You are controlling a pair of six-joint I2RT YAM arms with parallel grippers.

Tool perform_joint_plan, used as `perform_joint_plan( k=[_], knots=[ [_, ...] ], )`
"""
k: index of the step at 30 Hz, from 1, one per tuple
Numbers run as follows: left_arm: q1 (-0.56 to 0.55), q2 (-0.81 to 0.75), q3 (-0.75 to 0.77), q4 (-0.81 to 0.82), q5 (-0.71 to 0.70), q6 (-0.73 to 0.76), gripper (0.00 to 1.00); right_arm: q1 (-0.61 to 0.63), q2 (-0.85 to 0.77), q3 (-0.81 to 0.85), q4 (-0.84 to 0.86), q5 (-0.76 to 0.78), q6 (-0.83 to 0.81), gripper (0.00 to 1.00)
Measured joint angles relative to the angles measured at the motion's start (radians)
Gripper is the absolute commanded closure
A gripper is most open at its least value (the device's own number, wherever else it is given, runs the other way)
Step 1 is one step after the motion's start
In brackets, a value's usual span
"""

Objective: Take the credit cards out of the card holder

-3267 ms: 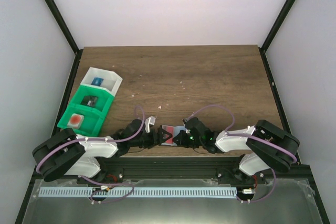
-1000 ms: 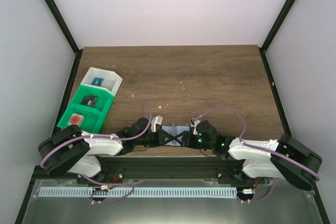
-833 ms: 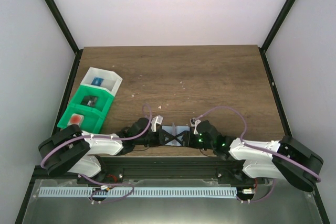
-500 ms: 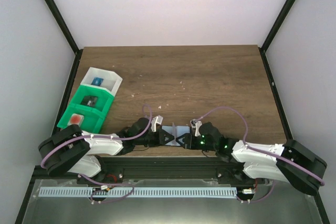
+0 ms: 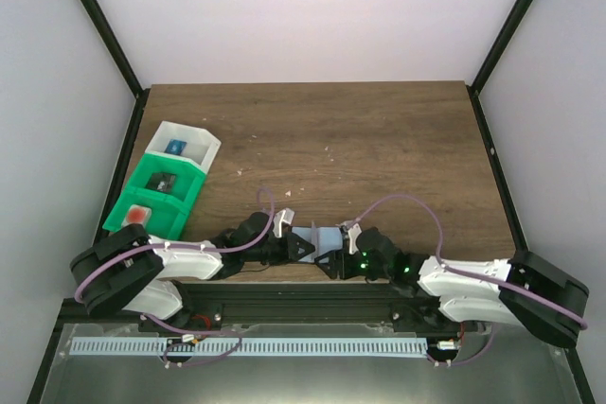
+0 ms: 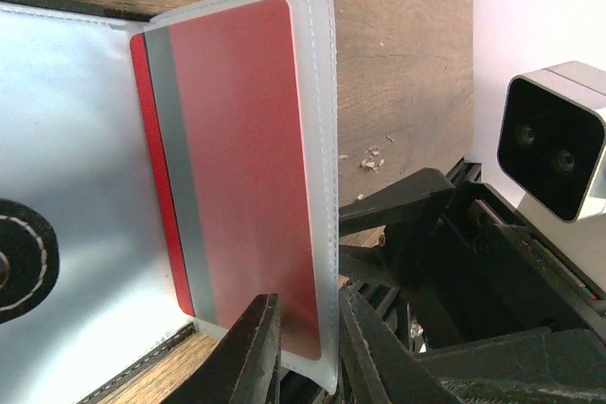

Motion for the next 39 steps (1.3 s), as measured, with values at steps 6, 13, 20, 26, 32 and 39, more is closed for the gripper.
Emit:
perform_joint_plan(
  k=[6,13,20,26,32,39],
  knots=[
    [0.000,0.010,0.002,0.000,0.000,-0.004,0.79,0.050,0.042,0.029,-0.002,0.066,-0.019,0.28],
    [-0.003,0.020,0.016,0.000,0.000,-0.005,0.78,0.072,0.074,0.066,-0.019,0.132,-0.026,0.30],
    [-0.006,0.020,0.018,-0.001,0.000,-0.005,0.72,0.074,0.066,0.068,-0.042,0.171,-0.021,0.39],
    [-0.007,0.020,0.018,-0.002,-0.002,-0.005,0.74,0.074,0.052,0.068,-0.054,0.181,-0.017,0.43],
    [-0.007,0.020,0.018,-0.013,-0.005,-0.004,0.74,0.074,0.039,0.068,-0.070,0.183,-0.015,0.43],
    [-0.008,0.006,0.017,-0.056,-0.038,-0.004,0.69,0.074,-0.010,0.086,-0.187,0.223,0.036,0.35]
  ],
)
